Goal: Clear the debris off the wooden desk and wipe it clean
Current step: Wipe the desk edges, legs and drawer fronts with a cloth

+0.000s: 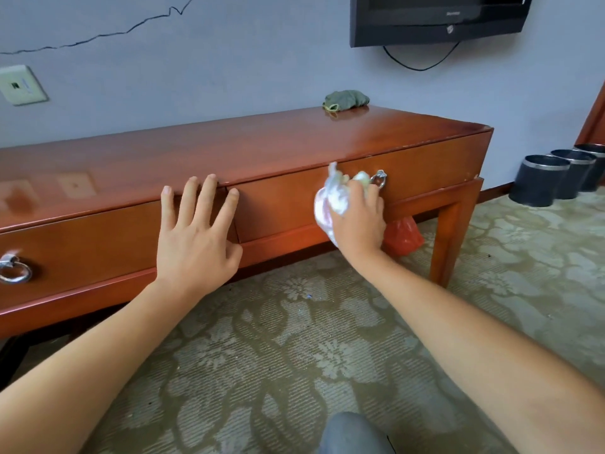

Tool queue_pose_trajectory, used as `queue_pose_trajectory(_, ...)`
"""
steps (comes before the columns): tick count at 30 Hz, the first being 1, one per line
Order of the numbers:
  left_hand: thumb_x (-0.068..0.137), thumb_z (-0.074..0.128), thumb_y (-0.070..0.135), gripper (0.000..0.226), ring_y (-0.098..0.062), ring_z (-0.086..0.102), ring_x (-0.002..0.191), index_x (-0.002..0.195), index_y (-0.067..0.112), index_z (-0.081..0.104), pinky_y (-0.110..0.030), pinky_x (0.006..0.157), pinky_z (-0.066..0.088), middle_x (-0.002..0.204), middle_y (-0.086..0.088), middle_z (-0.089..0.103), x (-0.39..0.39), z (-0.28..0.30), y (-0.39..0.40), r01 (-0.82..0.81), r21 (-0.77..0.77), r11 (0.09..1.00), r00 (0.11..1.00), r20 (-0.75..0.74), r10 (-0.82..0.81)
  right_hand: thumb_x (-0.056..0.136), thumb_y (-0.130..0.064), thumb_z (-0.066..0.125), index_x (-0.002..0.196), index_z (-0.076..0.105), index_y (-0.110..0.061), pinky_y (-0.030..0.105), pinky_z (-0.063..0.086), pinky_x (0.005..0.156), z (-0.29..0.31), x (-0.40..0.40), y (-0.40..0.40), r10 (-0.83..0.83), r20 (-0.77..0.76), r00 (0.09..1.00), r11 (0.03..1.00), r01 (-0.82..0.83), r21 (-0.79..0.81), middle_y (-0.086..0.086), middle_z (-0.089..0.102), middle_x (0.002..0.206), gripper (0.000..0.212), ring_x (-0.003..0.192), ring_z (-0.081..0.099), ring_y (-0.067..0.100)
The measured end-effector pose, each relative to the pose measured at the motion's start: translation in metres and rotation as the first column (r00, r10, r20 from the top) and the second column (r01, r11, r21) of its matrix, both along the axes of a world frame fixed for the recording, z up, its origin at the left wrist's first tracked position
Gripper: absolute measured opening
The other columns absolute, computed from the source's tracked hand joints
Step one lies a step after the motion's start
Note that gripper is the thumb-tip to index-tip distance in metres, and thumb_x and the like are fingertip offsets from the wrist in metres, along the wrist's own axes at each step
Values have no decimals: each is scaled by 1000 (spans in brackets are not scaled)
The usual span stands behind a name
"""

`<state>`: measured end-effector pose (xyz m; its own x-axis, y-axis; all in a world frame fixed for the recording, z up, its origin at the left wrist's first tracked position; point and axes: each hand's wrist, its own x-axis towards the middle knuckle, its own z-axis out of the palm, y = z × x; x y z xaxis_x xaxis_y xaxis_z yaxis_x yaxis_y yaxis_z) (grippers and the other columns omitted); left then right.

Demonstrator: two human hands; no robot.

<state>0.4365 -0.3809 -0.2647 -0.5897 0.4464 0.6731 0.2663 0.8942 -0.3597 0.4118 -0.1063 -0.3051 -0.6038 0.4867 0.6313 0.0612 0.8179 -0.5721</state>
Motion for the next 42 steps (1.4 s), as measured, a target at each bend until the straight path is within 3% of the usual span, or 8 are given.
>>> queue_pose_trajectory(4,80,60,25,86,-41,11,158,157,-2,33,-59,128,9,170,-23,12,-8,-13,25,77,-171,982,995,-52,-88,79,-2,74,130,60,-22,36,46,68,-23,8,4,190,26,981,940,-189,283,6,53,120,56,106,48,30)
queue_pose_trajectory(9,101,47,31,77,-30,3,161,165,6,14,-51,130,3,173,-14,4,-44,-17,76,181,-270,946,975,-80,-209,82,-28,72,122,65,-35,44,52,82,2,7,33,250,-17,968,963,-247,111,-4,53,121,41,112,55,25)
queue_pose_trajectory(14,107,28,45,73,-28,-1,161,166,9,5,-53,129,-3,174,-12,-1,-65,-36,82,138,-272,952,960,-199,-196,90,-47,64,124,63,-37,45,55,86,37,-17,91,-75,-243,967,979,25,-202,0,52,123,36,111,59,27)
queue_pose_trajectory(20,105,31,43,74,-28,3,161,166,9,8,-53,130,0,174,-11,3,-71,-40,84,190,-229,955,945,-223,-241,81,-15,71,119,66,-27,40,51,74,15,-12,94,71,-108,992,965,-41,261,3,55,121,41,108,51,32)
queue_pose_trajectory(27,104,32,42,74,-27,6,161,166,10,9,-54,130,4,174,-11,5,-71,-43,85,202,-213,956,937,-242,-252,90,-44,69,117,61,-33,41,52,81,16,-15,74,-80,-169,982,995,68,-75,-3,56,120,30,108,60,30)
queue_pose_trajectory(33,103,36,41,74,-27,9,160,166,9,12,-55,129,11,174,-11,9,-71,-43,85,217,-200,955,930,-256,-265,68,-3,75,120,68,-26,35,46,53,-38,4,55,104,-73,992,901,-62,430,6,56,114,58,102,51,32)
queue_pose_trajectory(39,103,37,40,74,-27,10,160,166,9,12,-55,129,11,174,-11,9,-71,-43,85,229,-195,954,928,-252,-274,78,-24,72,116,67,-37,35,49,71,-27,1,58,205,-13,979,976,-203,77,-7,61,114,40,104,63,27)
queue_pose_trajectory(42,103,35,40,73,-27,10,160,166,9,12,-55,129,12,174,-11,9,-72,-45,84,222,-204,954,926,-263,-272,93,-42,60,125,64,-36,35,41,77,-9,-6,91,-102,81,991,983,113,-144,-4,61,117,33,105,64,33)
